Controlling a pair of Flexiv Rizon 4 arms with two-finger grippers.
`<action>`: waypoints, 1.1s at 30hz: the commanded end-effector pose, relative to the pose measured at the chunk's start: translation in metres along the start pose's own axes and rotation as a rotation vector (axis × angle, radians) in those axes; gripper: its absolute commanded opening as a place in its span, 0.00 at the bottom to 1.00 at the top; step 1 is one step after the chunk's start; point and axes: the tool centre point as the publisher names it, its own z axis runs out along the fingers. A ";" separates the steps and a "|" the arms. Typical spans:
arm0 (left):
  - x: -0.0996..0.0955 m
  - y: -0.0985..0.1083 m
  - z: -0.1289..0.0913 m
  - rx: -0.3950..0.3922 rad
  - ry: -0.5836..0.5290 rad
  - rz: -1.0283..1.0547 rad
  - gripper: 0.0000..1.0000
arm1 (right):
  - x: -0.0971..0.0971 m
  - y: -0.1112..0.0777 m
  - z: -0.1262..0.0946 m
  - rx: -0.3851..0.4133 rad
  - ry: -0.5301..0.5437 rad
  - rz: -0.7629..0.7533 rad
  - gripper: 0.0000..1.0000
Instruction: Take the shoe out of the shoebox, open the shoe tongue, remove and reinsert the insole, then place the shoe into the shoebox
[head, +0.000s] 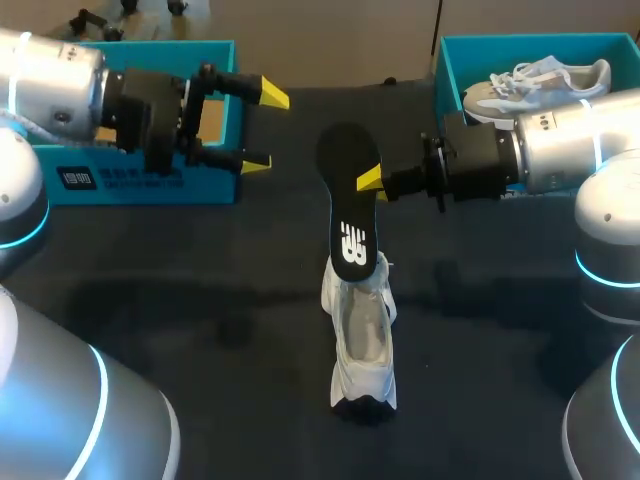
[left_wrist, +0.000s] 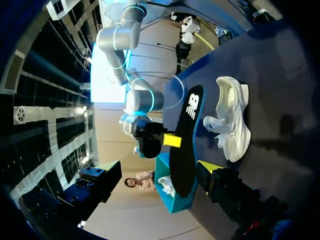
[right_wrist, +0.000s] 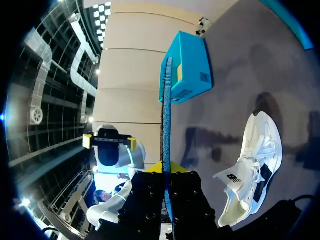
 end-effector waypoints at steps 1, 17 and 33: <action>0.016 0.010 0.006 0.005 -0.058 -0.005 1.00 | 0.000 0.000 0.002 -0.001 -0.001 0.000 0.00; 0.039 0.012 0.026 0.032 -0.143 -0.053 1.00 | 0.000 0.000 0.002 -0.001 -0.001 0.000 0.00; 0.052 0.017 0.047 -0.039 -0.222 -0.096 1.00 | 0.000 0.000 0.002 -0.001 -0.001 0.000 0.00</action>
